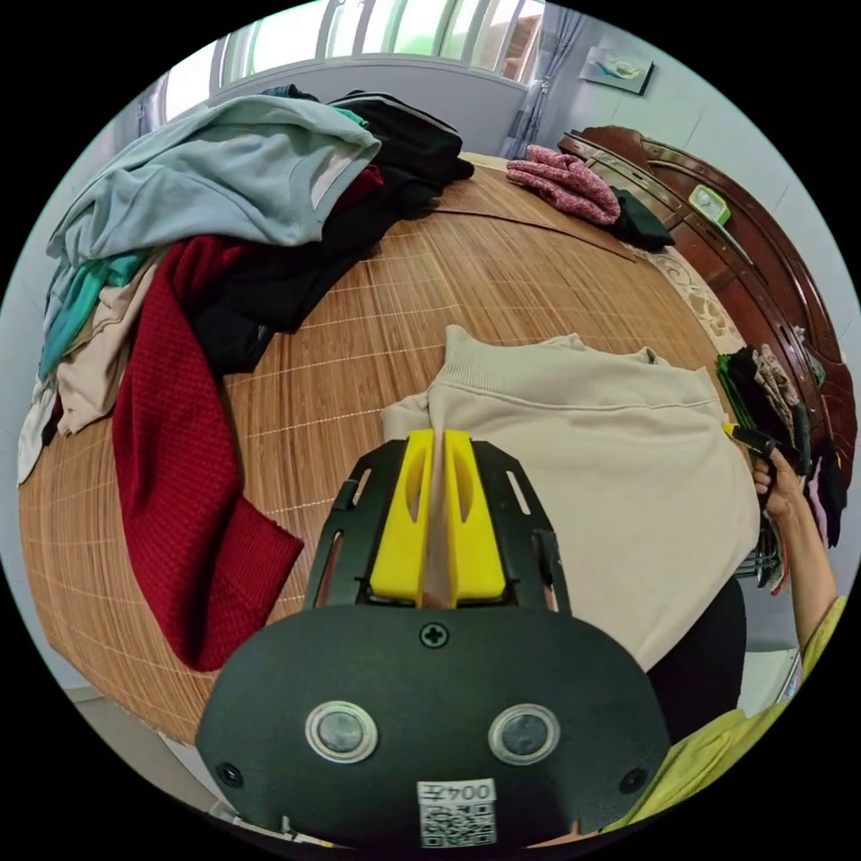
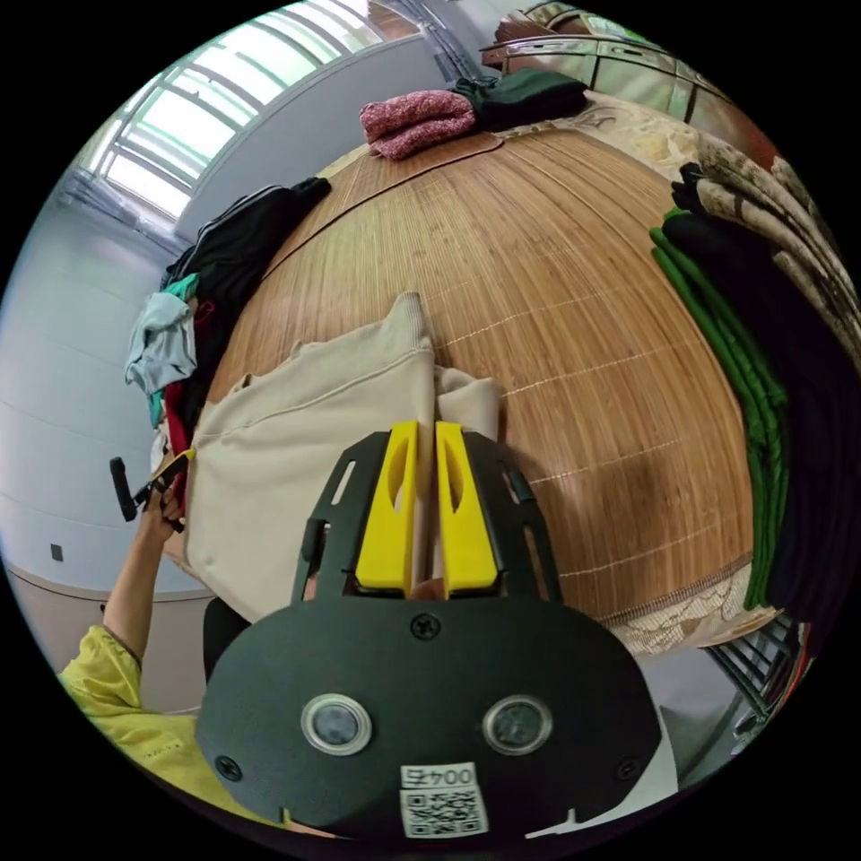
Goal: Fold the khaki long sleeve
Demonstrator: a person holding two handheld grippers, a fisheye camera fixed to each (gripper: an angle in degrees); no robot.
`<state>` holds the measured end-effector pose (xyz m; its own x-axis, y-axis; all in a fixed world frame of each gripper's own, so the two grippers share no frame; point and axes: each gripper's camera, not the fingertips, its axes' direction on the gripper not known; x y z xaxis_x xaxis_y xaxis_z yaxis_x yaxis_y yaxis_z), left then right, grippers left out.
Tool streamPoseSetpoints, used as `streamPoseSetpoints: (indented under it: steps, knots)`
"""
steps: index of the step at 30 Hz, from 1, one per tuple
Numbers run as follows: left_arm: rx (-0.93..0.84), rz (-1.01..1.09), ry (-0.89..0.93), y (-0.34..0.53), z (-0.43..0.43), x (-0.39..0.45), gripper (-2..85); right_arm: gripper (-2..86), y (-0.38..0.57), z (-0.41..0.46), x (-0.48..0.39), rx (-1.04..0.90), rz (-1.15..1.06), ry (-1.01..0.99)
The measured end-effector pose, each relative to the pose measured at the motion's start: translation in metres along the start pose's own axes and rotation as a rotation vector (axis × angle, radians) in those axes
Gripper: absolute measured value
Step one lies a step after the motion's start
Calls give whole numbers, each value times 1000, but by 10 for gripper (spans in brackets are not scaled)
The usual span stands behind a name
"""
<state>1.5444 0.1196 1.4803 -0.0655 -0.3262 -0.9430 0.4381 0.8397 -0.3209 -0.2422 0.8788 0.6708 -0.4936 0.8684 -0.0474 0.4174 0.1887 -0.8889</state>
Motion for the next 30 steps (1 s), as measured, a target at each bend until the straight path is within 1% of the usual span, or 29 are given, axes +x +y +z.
streamPoseSetpoints:
  steps: [2, 6, 8, 10, 14, 17, 19, 23, 27, 30]
  knots:
    - [32, -2, 55, 4, -12, -8, 16, 75, 10, -18, -2, 29, -3, -13]
    - [94, 5, 106, 31, -56, -19, 17, 80, 43, -44, -29, 12, -102, -31]
    - [83, 40, 121, 52, -72, -12, 18, 76, 74, -48, -52, -65, -171, -47]
    - [38, 114, 76, 88, -87, 6, 21, 68, 98, -47, -64, -101, -206, -55]
    - [-19, 143, 20, 140, -89, 16, 30, 64, 142, -37, -73, -137, -206, -6]
    - [-14, 70, 93, 175, -88, -5, 43, 66, 170, -39, -69, -105, -184, 16]
    - [-4, 112, 146, 198, -88, -17, 50, 66, 188, -42, -69, -76, -201, 35]
    - [-29, 216, 135, 216, -83, -21, 62, 78, 220, -36, -72, -91, -259, 83]
    - [-43, 293, 131, 215, -76, -18, 72, 91, 236, -25, -73, -99, -273, 70]
    - [-91, 353, 112, 208, -67, -11, 67, 91, 243, -13, -77, -120, -276, 73]
